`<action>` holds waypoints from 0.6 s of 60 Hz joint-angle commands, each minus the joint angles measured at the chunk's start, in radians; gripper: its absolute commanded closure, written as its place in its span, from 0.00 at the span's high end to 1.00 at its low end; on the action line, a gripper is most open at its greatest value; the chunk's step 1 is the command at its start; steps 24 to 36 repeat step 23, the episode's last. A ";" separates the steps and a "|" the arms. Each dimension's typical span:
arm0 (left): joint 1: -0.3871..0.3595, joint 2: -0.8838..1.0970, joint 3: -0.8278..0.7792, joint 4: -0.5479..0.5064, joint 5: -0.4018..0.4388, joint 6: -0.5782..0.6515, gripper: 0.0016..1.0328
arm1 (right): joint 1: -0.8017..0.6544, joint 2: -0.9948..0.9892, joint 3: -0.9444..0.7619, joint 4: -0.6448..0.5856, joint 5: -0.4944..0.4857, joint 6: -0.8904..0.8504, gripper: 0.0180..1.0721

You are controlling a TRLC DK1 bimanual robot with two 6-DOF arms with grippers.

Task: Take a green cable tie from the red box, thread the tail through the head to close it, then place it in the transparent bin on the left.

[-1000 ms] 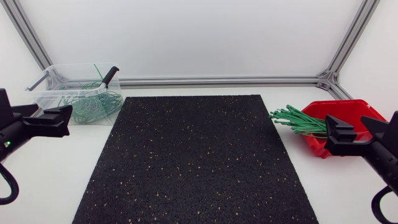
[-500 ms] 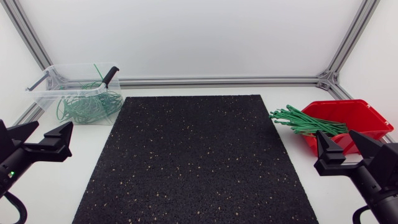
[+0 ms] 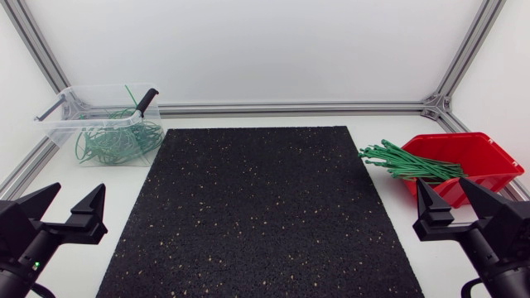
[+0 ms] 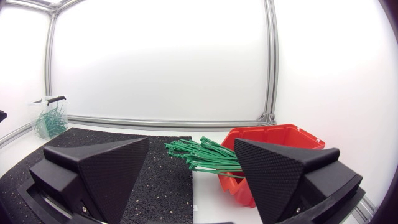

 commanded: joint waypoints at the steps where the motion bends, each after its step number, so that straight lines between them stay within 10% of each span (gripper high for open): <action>1: -0.011 -0.045 -0.051 0.021 -0.010 -0.021 0.97 | -0.004 -0.006 -0.023 0.016 -0.003 0.001 0.95; 36: -0.022 -0.120 -0.114 0.036 -0.020 -0.025 0.97 | -0.004 -0.006 -0.023 0.016 -0.003 0.001 0.95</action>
